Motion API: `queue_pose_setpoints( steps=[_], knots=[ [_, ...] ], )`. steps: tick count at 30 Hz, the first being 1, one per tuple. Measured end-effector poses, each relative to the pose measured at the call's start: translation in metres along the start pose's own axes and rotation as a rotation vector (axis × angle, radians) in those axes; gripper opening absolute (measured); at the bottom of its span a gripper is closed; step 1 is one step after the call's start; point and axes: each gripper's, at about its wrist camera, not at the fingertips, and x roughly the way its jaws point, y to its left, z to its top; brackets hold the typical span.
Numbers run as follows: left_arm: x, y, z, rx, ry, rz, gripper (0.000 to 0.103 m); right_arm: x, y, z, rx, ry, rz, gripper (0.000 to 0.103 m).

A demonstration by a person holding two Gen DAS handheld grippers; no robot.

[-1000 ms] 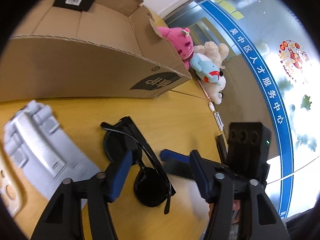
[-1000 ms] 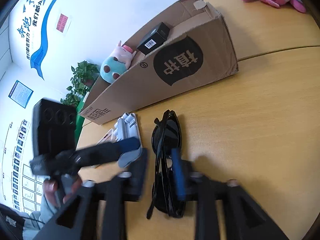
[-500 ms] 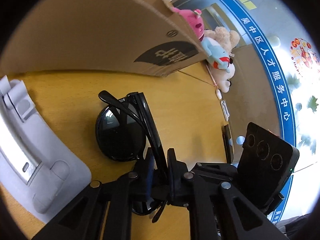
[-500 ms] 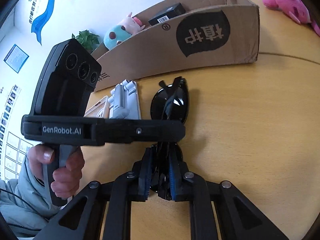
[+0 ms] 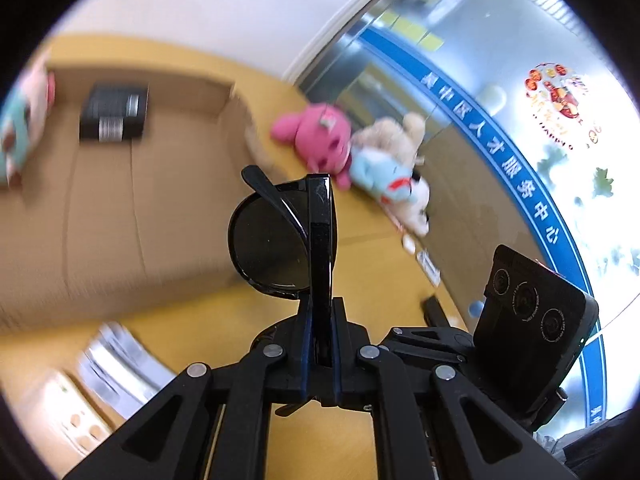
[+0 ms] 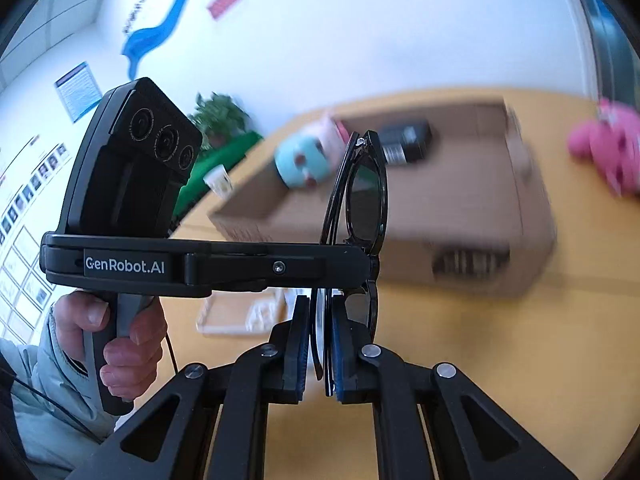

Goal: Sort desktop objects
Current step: 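Lift the sunglasses and lower them into the cardboard box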

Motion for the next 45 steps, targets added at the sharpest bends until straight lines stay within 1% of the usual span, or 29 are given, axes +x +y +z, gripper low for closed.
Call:
queue_pose_setpoints(
  steps=[4,5,10,12,14,19,23,25,28,31,35,39,45],
  knots=[
    [-0.015,-0.007,0.043,0.057,-0.053,0.038,0.007,-0.003,0.007,0.046,-0.064,-0.066,-0.004,0.008],
    [-0.020,-0.004,0.054,0.063,-0.060,0.045,0.007,-0.002,0.007,0.055,-0.068,-0.076,0.000,0.008],
    [-0.014,0.009,0.106,0.050,-0.073,0.043,0.007,0.011,-0.007,0.109,-0.057,-0.116,0.025,0.008],
    [-0.009,0.011,0.125,0.057,-0.081,0.058,0.007,0.020,-0.013,0.130,-0.058,-0.128,0.017,0.008],
    [-0.004,0.017,0.144,0.056,-0.084,0.070,0.007,0.031,-0.019,0.149,-0.047,-0.130,0.019,0.008],
    [0.013,0.042,0.193,0.009,-0.069,0.049,0.007,0.051,-0.047,0.193,-0.029,-0.122,0.015,0.008],
    [0.036,0.054,0.223,-0.001,-0.043,0.077,0.007,0.072,-0.074,0.221,-0.012,-0.092,0.003,0.008],
    [0.053,0.064,0.235,-0.013,-0.017,0.086,0.007,0.086,-0.092,0.228,0.010,-0.073,0.009,0.008],
    [0.092,0.091,0.244,-0.061,0.042,0.104,0.007,0.114,-0.130,0.232,0.085,-0.021,0.026,0.008],
    [0.133,0.120,0.242,-0.116,0.110,0.117,0.007,0.148,-0.166,0.223,0.152,0.060,0.006,0.008],
    [0.176,0.147,0.234,-0.169,0.184,0.141,0.007,0.184,-0.200,0.206,0.226,0.133,-0.037,0.008],
    [0.202,0.166,0.226,-0.209,0.232,0.149,0.007,0.210,-0.225,0.193,0.293,0.211,-0.061,0.008],
    [0.222,0.173,0.220,-0.215,0.268,0.181,0.007,0.224,-0.239,0.185,0.335,0.286,-0.113,0.008]
  ],
)
